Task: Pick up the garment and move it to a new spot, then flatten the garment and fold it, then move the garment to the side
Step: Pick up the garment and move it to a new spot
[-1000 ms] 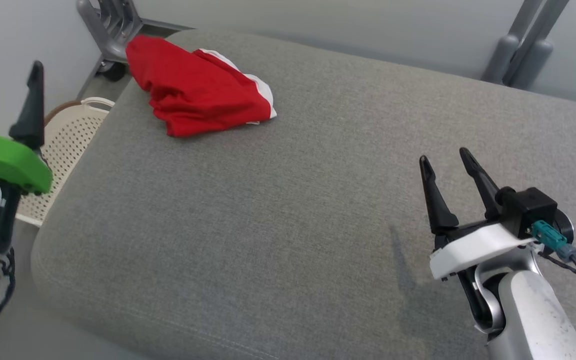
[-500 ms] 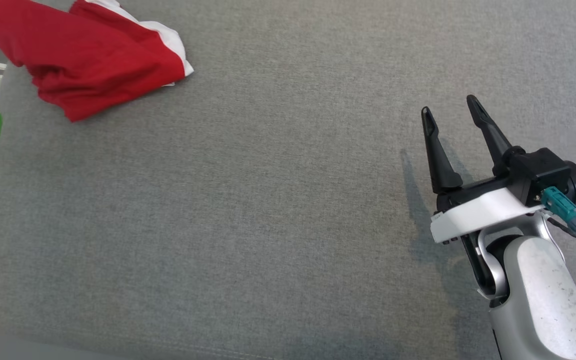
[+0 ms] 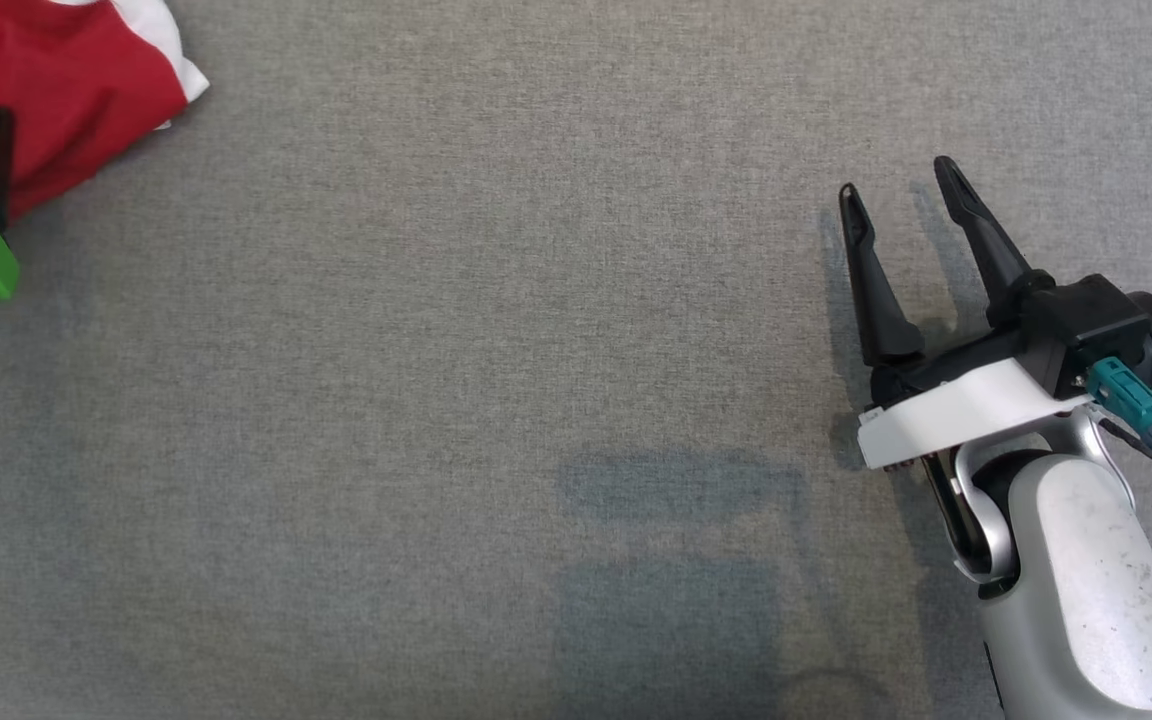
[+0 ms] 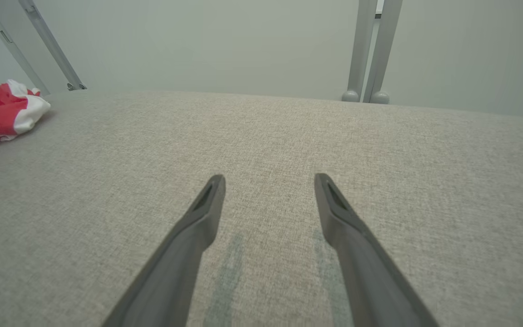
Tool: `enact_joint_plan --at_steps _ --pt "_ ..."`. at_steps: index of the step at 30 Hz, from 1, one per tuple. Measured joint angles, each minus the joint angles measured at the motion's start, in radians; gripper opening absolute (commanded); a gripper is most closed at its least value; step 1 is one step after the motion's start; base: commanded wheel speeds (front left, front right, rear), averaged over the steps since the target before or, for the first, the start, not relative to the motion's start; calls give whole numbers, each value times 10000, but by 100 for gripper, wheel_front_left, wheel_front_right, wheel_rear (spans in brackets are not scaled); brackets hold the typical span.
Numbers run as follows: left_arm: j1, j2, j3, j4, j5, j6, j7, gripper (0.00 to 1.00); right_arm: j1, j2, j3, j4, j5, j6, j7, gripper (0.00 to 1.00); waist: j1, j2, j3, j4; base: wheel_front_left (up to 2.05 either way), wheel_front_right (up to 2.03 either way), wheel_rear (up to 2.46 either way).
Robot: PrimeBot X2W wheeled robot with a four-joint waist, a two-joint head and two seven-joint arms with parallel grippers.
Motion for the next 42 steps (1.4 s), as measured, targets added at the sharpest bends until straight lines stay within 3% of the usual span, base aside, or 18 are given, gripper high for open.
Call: enact_joint_plan --at_steps 4,6,7,8,27,42 --pt "-139 35 -29 508 4 -4 -79 100 -80 0 82 -31 -17 0 40 100 0 0 292 -193 0 0 0" --pt "-207 40 -54 706 -2 -75 -184 69 -136 0 92 -38 -46 0 40 100 0 0 385 -278 0 0 0" --pt "-254 73 -102 777 12 -84 -314 30 -147 0 84 -38 -56 0 40 100 0 0 420 -313 0 0 0" --pt "-294 119 -167 828 102 -92 -466 0 -148 0 79 -36 -61 0 38 100 0 0 448 -344 0 0 0" --pt "-651 899 -1256 1129 769 -301 -2234 0 -107 -2 38 859 282 0 -493 100 -2 0 -826 -432 0 0 0" --pt "-713 1852 -3783 -2151 447 -311 -2038 0 498 -4 73 1747 899 0 -934 100 -3 0 -2800 -672 0 0 0"
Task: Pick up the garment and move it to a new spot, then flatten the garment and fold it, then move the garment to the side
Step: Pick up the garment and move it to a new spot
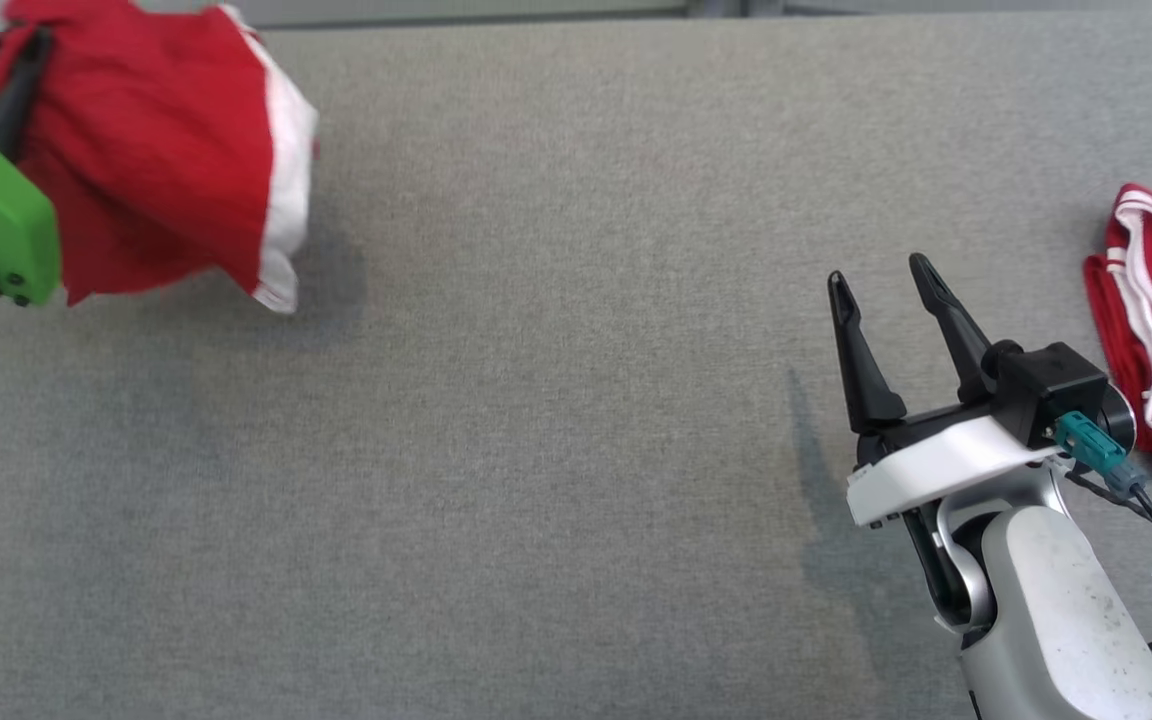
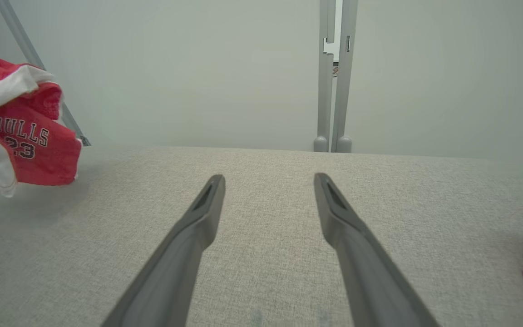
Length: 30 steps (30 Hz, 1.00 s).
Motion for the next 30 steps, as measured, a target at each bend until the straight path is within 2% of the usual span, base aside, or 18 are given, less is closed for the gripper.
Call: enact_joint_plan --at_steps 9,14,15,19,23,30 --pt "-357 230 -2190 -2759 -230 -2 98 0 282 -2 -52 174 265 0 -148 100 0 0 -768 -757 0 0 0" --pt "-758 159 -3789 -4004 -351 -8 -82 0 344 -2 6 190 359 0 -184 100 0 0 -869 -1349 0 0 0" --pt "-991 107 -4355 -4257 -399 -17 -276 0 333 -4 58 186 378 0 -190 100 0 0 -854 -1588 0 0 0" --pt "-1489 -109 -5382 -4251 -500 -17 -874 0 235 -4 228 228 460 0 -268 100 0 0 -738 -2035 0 0 0" --pt "-1724 -506 -6021 -3649 -738 -19 -1436 0 65 -8 433 314 589 0 -362 100 0 0 -533 -2441 0 0 0" --pt "-1375 -1292 -6245 -2050 -136 -19 -1789 0 -188 -6 794 619 813 0 -543 100 0 0 -101 -3028 0 0 0"
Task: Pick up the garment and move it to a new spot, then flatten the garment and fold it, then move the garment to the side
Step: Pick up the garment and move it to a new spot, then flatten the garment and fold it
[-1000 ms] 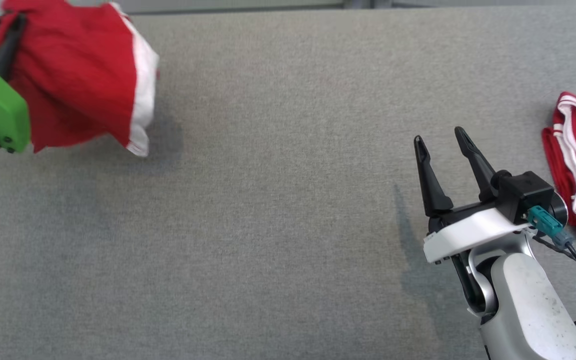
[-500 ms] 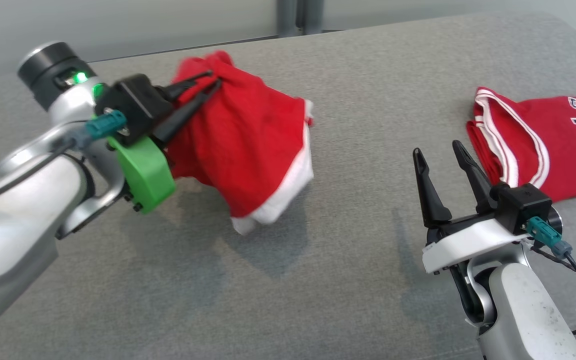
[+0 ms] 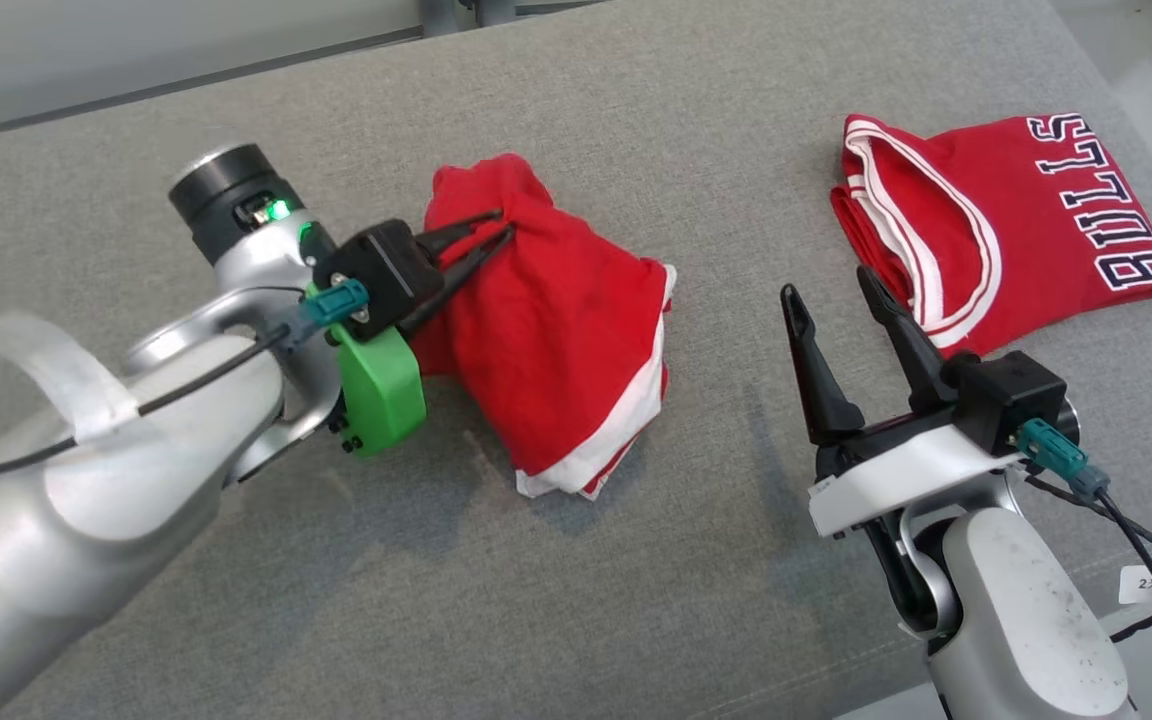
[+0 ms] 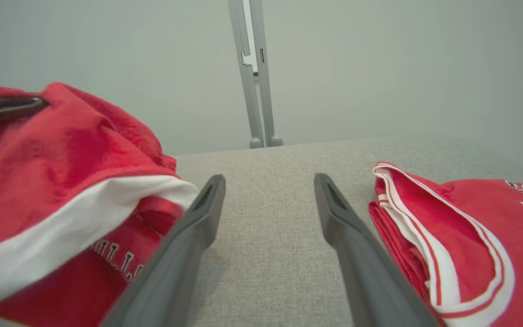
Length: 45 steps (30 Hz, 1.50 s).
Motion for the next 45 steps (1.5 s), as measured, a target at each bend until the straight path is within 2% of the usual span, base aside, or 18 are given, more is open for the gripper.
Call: enact_joint_plan --at_steps 5,7,8,12,13,15,17,21,24,31,37,45 --pt "181 -838 88 2313 -102 0 -750 0 -58 -2 40 224 73 0 -134 100 0 0 256 -217 0 0 0" --pt "211 -1331 251 3179 -253 15 -1012 50 -59 2 44 301 84 0 -161 100 0 0 279 -233 0 0 0" --pt "243 -1567 314 3528 -255 88 -1135 100 -60 -2 35 337 86 0 -173 100 0 0 272 -221 0 0 0" --pt "307 -2383 863 4472 -257 587 -1365 100 -59 0 -86 422 71 0 -221 100 0 0 185 -82 0 0 0" --pt "307 -2383 863 4472 -257 587 -1365 100 -59 0 -86 422 71 0 -221 100 0 0 185 -82 0 0 0" --pt "315 -2667 1204 4684 -242 917 -1369 100 -53 2 -167 443 31 0 -234 100 0 0 124 28 0 0 0" --pt "382 -2934 1722 4573 -201 1306 -1400 100 -35 6 -274 458 -21 0 -234 100 0 0 46 164 0 0 0" --pt "1200 -3298 2464 4121 -119 1599 -1411 100 172 8 -520 462 -132 0 -182 100 0 0 -173 494 0 0 0" --pt "2080 -3396 2871 3707 -102 1732 -1411 100 357 4 -736 391 -228 0 -94 100 0 0 -382 772 0 0 0" --pt "4340 -3200 4117 2050 94 2328 -1411 100 811 2 -1208 79 -362 0 127 100 1 0 -855 1469 0 0 0" --pt "5967 -3358 4023 1580 157 2272 -1411 100 987 6 -1277 -105 -376 0 288 100 0 0 -1211 1930 0 0 0" --pt "6533 -4017 3446 1808 -146 1747 -1260 100 993 8 -1335 -272 -374 0 372 100 0 0 -1371 1910 0 0 0"
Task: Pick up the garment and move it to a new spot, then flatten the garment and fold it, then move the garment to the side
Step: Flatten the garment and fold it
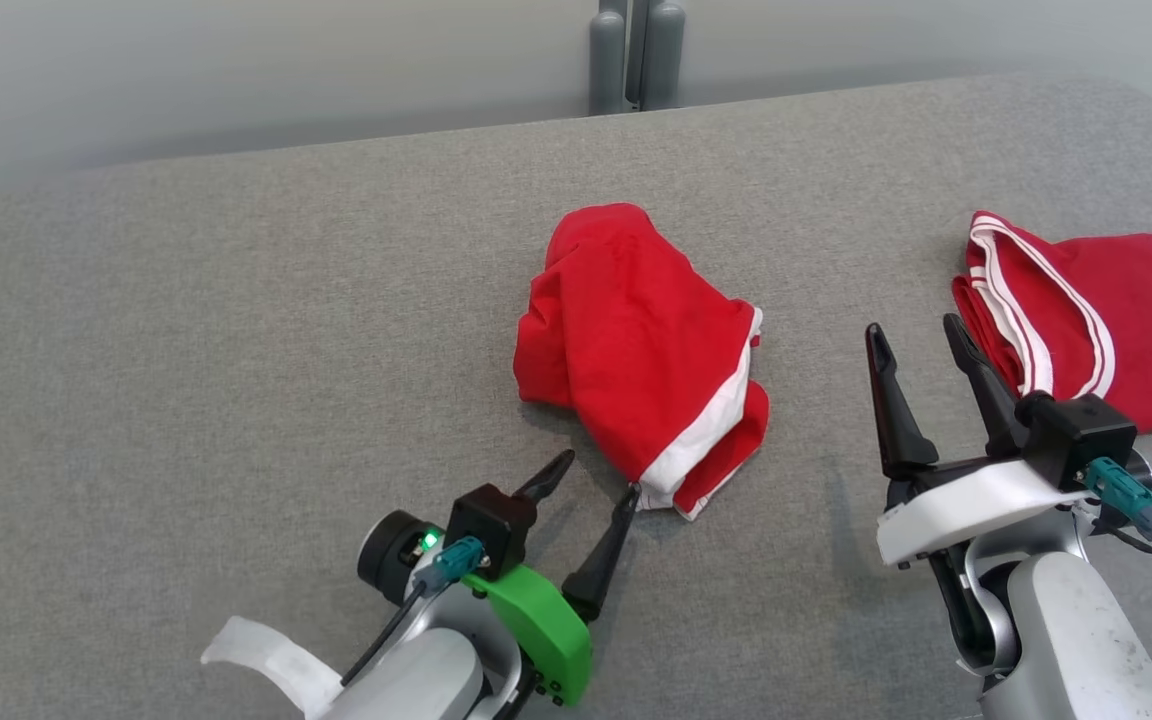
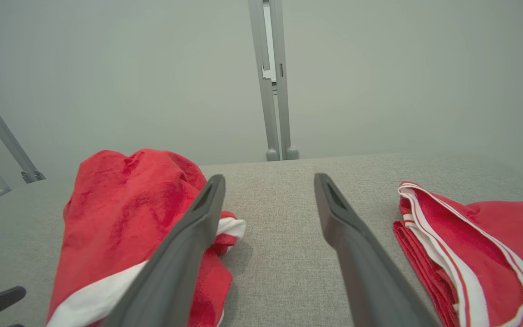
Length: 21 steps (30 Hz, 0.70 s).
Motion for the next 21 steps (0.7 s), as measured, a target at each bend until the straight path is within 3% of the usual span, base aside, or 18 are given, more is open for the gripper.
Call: enact_joint_plan --at_steps 7,13,19,20,21 --pt "-7 -786 -261 863 -378 -247 343 100 -5 -2 -207 -102 -12 0 -4 100 0 0 116 -449 0 0 0" --pt "-76 -1112 247 1547 -970 242 311 100 -10 -4 -284 -92 2 0 -88 100 0 0 217 -738 0 0 0" --pt "-214 -1271 704 1661 -1751 276 117 100 -16 -6 -301 8 19 0 -127 100 0 0 231 -853 0 0 0" --pt "-281 -1269 723 1687 -1747 362 84 88 -16 -4 -309 21 19 0 -134 100 0 0 218 -852 0 0 0" --pt "-352 -1269 742 1716 -1737 393 65 46 -16 -4 -322 36 19 0 -142 100 0 0 204 -846 0 0 0"
